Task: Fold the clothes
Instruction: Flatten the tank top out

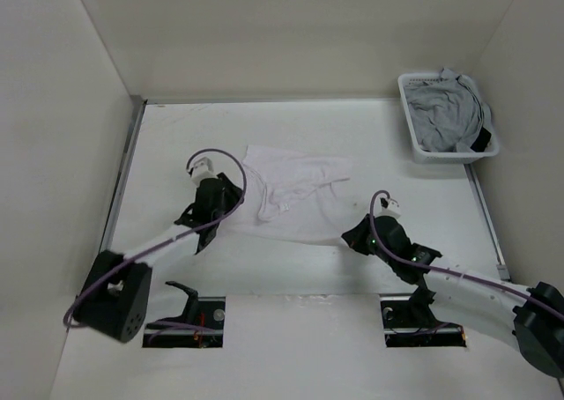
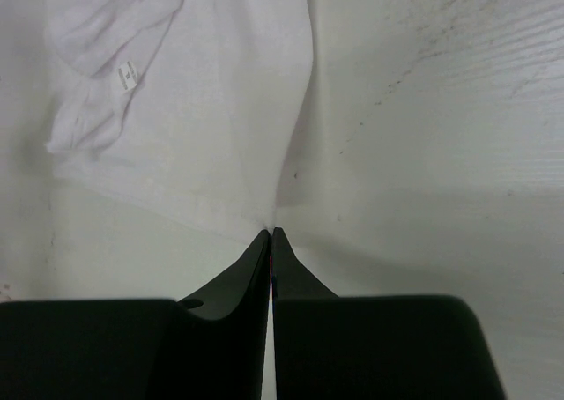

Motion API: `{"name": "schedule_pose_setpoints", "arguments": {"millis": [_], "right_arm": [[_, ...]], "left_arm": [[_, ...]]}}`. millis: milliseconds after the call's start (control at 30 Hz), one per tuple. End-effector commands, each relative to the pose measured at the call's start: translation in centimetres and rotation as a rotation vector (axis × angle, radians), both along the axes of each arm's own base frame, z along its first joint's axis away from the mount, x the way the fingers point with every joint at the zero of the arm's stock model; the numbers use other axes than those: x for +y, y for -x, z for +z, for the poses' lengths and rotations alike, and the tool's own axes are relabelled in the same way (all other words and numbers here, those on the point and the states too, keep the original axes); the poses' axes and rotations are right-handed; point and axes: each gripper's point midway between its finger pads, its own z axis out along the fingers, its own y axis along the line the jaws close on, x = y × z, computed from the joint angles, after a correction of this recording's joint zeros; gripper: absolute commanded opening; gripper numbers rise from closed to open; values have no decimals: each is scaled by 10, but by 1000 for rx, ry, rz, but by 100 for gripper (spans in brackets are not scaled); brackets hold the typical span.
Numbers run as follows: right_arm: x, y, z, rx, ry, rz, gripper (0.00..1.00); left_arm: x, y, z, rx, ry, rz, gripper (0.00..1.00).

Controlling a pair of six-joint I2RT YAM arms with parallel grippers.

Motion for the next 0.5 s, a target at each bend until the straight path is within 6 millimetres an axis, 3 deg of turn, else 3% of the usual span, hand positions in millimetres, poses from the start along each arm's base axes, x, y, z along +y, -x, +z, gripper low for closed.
{"name": "schedule_pose_setpoints", "arguments": {"millis": [0, 33, 167, 267, 333, 367, 467], "right_arm": [[4, -13, 22, -66, -35, -11, 5], [5, -14, 23, -71, -36, -9, 5], [5, -15, 24, -83, -28, -2, 6], [6, -15, 24, -86, -25, 3, 6], [6, -15, 24, -88, -22, 7, 6], [6, -15, 24, -88, -22, 7, 6], [7, -16, 28, -98, -28, 9, 6]], "left_arm": [[37, 47, -20, 85, -24, 74, 36], [47, 67, -29, 133, -21, 99, 36], [61, 109, -42, 235, 4, 136, 35], [54, 124, -47, 302, 46, 147, 34], [58, 134, -60, 379, 33, 175, 34], [57, 136, -65, 399, 30, 179, 30], [57, 126, -59, 359, 37, 191, 38]]}}
